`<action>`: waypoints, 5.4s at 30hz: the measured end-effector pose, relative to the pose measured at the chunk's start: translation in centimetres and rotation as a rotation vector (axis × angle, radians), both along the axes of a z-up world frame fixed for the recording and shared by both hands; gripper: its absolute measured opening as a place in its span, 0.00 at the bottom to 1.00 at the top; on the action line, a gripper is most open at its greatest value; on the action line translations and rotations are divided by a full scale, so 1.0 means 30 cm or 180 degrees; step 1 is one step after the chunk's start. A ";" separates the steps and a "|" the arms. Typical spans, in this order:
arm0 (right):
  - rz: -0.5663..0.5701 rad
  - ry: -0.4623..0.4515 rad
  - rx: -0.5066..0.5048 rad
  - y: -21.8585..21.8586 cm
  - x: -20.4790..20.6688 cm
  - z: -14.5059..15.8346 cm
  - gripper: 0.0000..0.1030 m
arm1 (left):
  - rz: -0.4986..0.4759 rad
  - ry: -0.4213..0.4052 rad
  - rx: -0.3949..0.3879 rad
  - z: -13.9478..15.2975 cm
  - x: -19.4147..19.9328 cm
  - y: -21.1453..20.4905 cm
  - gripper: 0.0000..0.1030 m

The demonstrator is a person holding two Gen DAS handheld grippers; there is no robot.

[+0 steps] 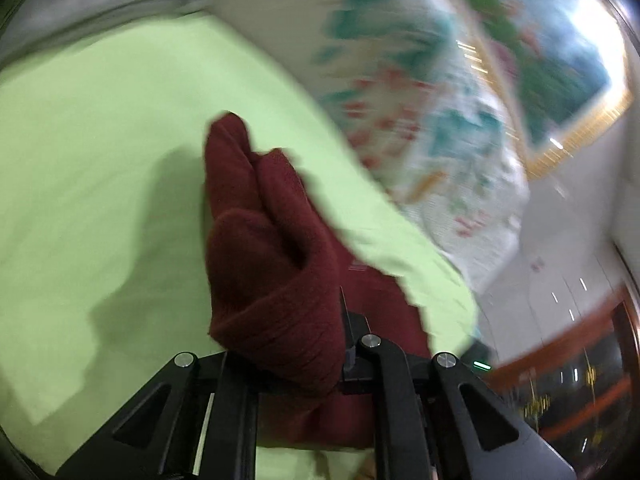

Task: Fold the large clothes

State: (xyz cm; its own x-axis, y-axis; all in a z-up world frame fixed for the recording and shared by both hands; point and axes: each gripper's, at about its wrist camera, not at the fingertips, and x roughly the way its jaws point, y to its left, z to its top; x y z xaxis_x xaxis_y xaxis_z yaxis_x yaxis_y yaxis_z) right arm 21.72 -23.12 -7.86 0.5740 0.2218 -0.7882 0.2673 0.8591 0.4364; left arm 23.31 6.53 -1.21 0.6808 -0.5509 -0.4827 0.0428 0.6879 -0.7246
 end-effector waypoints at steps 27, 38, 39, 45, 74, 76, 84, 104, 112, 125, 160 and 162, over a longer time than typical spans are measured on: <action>-0.0137 -0.0140 0.1143 -0.341 -0.031 0.082 0.62 | -0.1452 0.0056 0.0824 -0.105 -0.004 -0.623 0.12; 0.0082 -0.0467 0.0841 -0.424 -0.020 0.212 0.16 | -0.1665 -0.0266 0.0879 0.026 -0.008 -0.758 0.13; 0.0101 -0.0545 0.0788 -0.439 -0.031 0.240 0.16 | -0.1714 -0.0298 0.0842 0.038 -0.009 -0.781 0.13; -0.0093 -0.0321 0.0470 -0.583 -0.110 0.160 0.16 | -0.2010 0.0025 0.0735 -0.091 0.025 -0.931 0.16; -0.0212 -0.0126 0.0116 -0.605 -0.238 0.141 0.70 | -0.1242 0.0635 0.0442 -0.143 0.139 -0.419 0.69; -0.0189 -0.0140 0.0336 -0.618 -0.220 0.125 0.71 | -0.1300 0.0738 0.0363 -0.179 0.188 -0.434 0.70; -0.0106 -0.0007 0.0826 -0.651 -0.157 0.040 0.72 | -0.1791 0.1204 -0.0167 -0.370 0.357 -0.503 0.81; 0.0669 -0.0239 0.0906 -0.176 -0.050 0.130 0.33 | -0.1159 0.0408 0.0604 -0.065 0.011 -0.105 0.50; 0.0960 -0.0124 0.1253 0.061 0.036 -0.021 0.34 | -0.0785 0.0691 0.0788 -0.129 -0.097 0.176 0.52; 0.0669 0.0012 0.0866 -0.010 -0.016 0.028 0.64 | -0.0366 0.0621 0.0746 -0.120 -0.109 0.174 0.67; 0.0565 -0.0498 0.0562 0.087 -0.078 0.225 0.02 | -0.0711 -0.0029 0.0913 0.017 -0.259 0.087 0.50; 0.0596 -0.0520 0.0496 0.099 -0.139 0.247 0.02 | -0.0687 -0.0056 0.0905 0.020 -0.304 0.101 0.50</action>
State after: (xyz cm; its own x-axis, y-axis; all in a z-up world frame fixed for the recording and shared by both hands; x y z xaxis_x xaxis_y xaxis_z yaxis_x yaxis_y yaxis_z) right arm 17.54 -20.13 -0.44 0.6283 0.4469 -0.6367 0.0257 0.8061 0.5912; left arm 14.20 9.56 -0.59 0.5729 -0.5283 -0.6267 0.2200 0.8356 -0.5033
